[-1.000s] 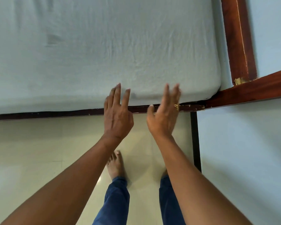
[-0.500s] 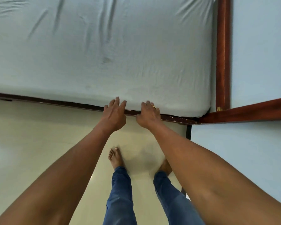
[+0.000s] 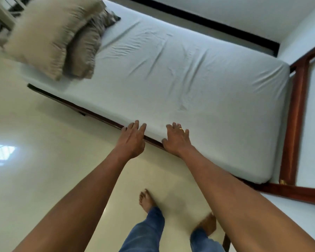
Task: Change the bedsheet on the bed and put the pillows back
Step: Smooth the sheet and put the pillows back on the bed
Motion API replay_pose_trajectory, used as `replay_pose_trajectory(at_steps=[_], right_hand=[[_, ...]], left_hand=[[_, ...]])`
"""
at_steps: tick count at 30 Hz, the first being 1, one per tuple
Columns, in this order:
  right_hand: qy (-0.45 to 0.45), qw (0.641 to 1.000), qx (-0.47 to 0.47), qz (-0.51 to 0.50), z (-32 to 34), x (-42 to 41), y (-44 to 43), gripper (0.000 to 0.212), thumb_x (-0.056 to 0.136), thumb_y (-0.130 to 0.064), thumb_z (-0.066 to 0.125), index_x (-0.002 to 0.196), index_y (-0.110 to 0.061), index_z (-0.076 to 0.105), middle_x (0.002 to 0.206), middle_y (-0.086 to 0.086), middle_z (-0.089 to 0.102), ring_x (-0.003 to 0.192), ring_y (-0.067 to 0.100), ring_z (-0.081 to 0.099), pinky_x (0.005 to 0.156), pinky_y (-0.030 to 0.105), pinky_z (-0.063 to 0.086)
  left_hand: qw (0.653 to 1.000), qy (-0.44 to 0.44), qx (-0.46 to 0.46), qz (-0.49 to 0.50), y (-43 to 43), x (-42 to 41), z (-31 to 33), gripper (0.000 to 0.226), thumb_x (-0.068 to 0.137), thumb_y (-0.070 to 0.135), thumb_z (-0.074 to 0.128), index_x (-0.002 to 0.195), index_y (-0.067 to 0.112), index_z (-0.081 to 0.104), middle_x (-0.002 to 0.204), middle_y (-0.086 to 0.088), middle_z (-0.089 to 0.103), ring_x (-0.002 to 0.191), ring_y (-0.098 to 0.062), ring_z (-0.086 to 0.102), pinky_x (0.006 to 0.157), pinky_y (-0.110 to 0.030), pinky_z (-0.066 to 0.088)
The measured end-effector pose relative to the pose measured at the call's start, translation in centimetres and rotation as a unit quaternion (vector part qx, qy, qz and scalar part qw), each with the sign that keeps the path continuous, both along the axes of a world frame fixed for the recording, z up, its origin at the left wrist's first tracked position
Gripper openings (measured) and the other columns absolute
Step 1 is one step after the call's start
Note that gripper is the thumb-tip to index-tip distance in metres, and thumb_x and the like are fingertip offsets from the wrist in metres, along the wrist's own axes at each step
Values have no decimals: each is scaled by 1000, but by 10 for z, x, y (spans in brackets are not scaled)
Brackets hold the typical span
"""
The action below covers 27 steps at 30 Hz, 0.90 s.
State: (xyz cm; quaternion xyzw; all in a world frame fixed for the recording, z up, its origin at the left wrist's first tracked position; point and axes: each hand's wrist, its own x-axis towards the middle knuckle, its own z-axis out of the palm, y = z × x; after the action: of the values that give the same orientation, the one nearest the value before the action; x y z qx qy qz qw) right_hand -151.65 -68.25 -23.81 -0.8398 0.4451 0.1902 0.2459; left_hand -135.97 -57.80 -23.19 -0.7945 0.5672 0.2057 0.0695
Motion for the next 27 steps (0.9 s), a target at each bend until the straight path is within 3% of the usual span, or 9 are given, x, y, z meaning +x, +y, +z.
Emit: replay_pose_trajectory(at_steps=[9,20,27], right_hand=[[-65,996,-45,37,71,161,-3,55,98,-40,52,146,-14,42,148,11,40,149,33,26,116,58,23],[-85,995,-10,52,84,339,-56,57,100,-45,50,147,-15,39,152,14,39,146,37,30,114,60,26],[-109,987,-18,117,131,484,-94,55,98,-44,52,145,-16,41,149,14,41,145,38,31,112,61,27]], left_hand=[[996,-44,-58,42,9,150,88,69,96,20,53,158,15,23,165,-19,21,150,-33,25,120,-51,28],[993,-68,-63,71,-21,305,110,69,99,22,51,160,14,20,165,-18,20,153,-32,20,124,-45,20],[988,-72,-84,111,-42,438,146,70,97,21,49,159,11,20,165,-15,23,153,-29,22,125,-42,20]])
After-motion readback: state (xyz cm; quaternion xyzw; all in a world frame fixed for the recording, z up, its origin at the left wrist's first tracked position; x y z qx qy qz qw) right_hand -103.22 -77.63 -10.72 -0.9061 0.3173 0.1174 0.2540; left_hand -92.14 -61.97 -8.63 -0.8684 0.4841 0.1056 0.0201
